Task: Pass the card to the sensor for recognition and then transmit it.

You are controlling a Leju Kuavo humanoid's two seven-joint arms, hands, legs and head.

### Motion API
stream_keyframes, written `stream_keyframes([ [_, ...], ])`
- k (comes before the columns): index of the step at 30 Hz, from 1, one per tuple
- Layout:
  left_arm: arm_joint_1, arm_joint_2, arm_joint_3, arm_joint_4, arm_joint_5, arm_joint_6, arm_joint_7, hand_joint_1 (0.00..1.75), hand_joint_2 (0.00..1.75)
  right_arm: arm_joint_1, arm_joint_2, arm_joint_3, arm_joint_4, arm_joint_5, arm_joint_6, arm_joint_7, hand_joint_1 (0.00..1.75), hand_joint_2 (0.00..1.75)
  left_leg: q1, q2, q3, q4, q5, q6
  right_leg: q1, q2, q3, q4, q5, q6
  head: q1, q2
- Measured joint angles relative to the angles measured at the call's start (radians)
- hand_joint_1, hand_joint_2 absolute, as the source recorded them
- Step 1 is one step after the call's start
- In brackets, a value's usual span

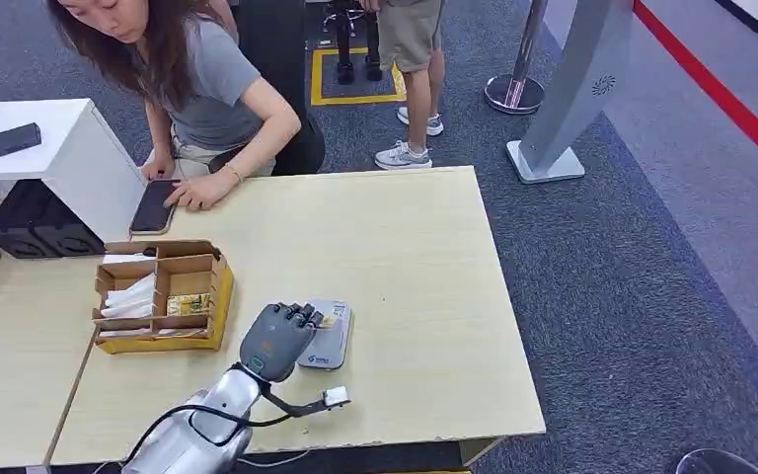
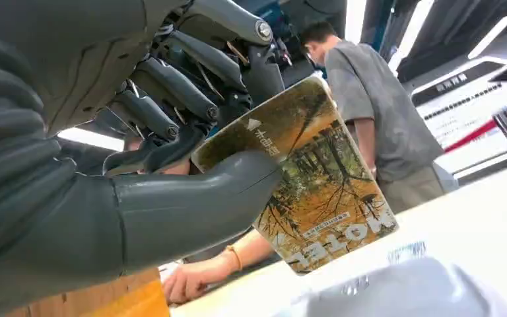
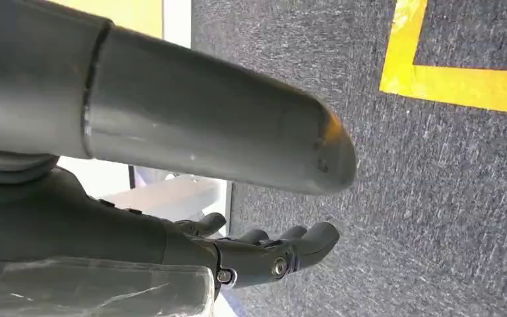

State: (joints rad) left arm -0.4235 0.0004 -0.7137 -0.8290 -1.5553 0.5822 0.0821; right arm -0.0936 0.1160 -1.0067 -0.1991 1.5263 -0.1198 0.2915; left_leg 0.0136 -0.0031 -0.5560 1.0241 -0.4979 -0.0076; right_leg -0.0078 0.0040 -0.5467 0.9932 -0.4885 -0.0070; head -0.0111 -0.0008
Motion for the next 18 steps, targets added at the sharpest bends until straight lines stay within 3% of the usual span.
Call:
stream_keyframes([
  [18,-0.022,-0.015,0.000,0.049,0.028,-0.043,-0.030,1.75,1.75,0.000,-0.004,0.000,0.000,-0.005,-0.008,-0.004,0.00,0.00,0.000,0.000,0.000,0.000,0.000,0.000,0.000,0.000,0.001,0.000,0.000,0.000,0.000,0.000],
])
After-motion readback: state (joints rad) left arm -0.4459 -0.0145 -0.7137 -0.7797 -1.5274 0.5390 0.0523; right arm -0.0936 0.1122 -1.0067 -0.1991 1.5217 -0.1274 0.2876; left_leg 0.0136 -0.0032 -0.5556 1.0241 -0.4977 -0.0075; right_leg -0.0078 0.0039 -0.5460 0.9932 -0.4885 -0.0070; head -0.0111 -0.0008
